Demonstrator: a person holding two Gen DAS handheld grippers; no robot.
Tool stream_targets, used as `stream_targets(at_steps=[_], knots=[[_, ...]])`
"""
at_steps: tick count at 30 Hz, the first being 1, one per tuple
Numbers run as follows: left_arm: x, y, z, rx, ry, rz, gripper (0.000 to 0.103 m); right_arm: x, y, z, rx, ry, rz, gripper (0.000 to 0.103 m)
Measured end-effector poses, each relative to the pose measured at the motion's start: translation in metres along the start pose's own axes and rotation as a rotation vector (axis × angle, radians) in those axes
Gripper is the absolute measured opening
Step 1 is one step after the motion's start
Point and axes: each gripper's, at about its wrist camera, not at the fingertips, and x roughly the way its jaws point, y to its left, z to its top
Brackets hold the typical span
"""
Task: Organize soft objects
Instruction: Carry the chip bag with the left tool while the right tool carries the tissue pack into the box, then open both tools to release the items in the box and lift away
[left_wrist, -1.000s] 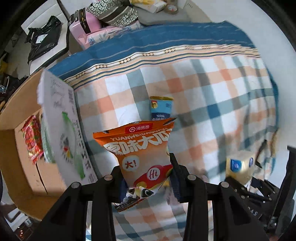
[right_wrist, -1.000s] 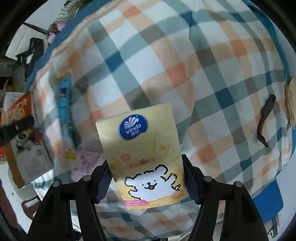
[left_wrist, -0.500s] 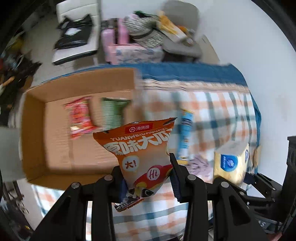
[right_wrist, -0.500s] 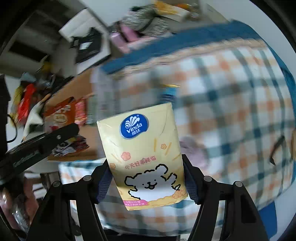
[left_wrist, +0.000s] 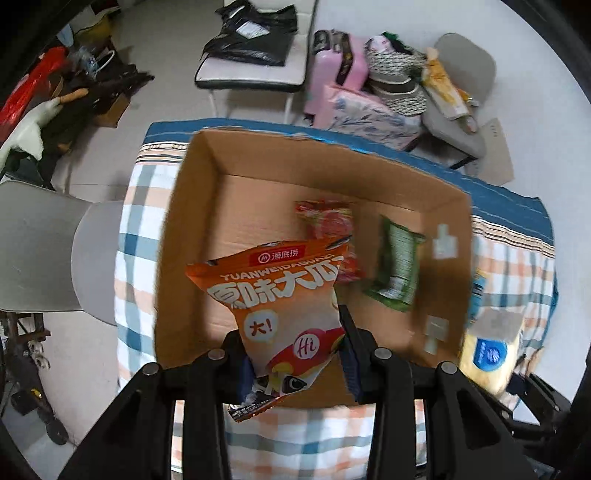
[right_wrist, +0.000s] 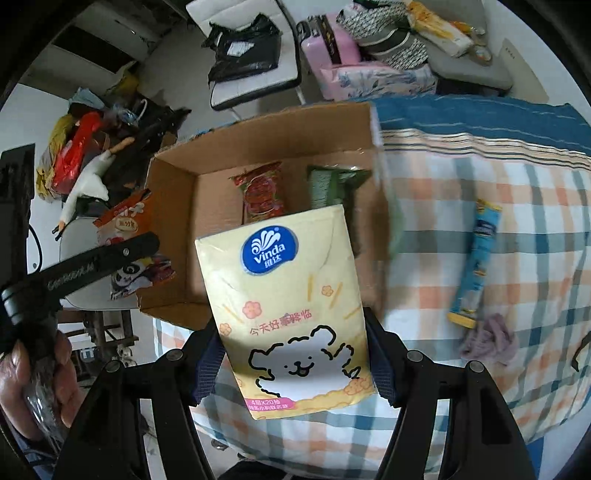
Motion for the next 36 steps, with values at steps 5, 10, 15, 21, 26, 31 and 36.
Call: stream_targets(at_steps=[5,10,15,21,26,31,36], knots=[[0.028,0.012,0.031,0.018,0.036,0.039,0.035,0.033,0.007,0.011,0.032,0.038,-0.044,0.07],[0.06,0.011,0.058,0.055,0.089,0.06,0.035,0.063,0.002,0.015,0.061,0.074,-0.093,0.066],[0.089,0.005,0.077,0.084,0.13,0.077,0.035,0.09,-0.006,0.017,0.075,0.1,-0.135,0.066],[0.109,-0.002,0.096,0.11,0.144,0.103,0.038,0.111,-0.013,0.02,0.097,0.121,-0.151,0.066],[0.114,-0.003,0.1,0.09,0.165,0.104,0.041,0.118,-0.019,0.023,0.12,0.14,-0.142,0.067],[0.105,-0.001,0.101,0.074,0.145,0.078,0.062,0.111,-0.02,0.022,0.111,0.117,-0.149,0.075],[0.084,-0.002,0.093,0.094,0.1,0.075,0.085,0.1,-0.016,0.022,0.088,0.099,-0.156,0.085]])
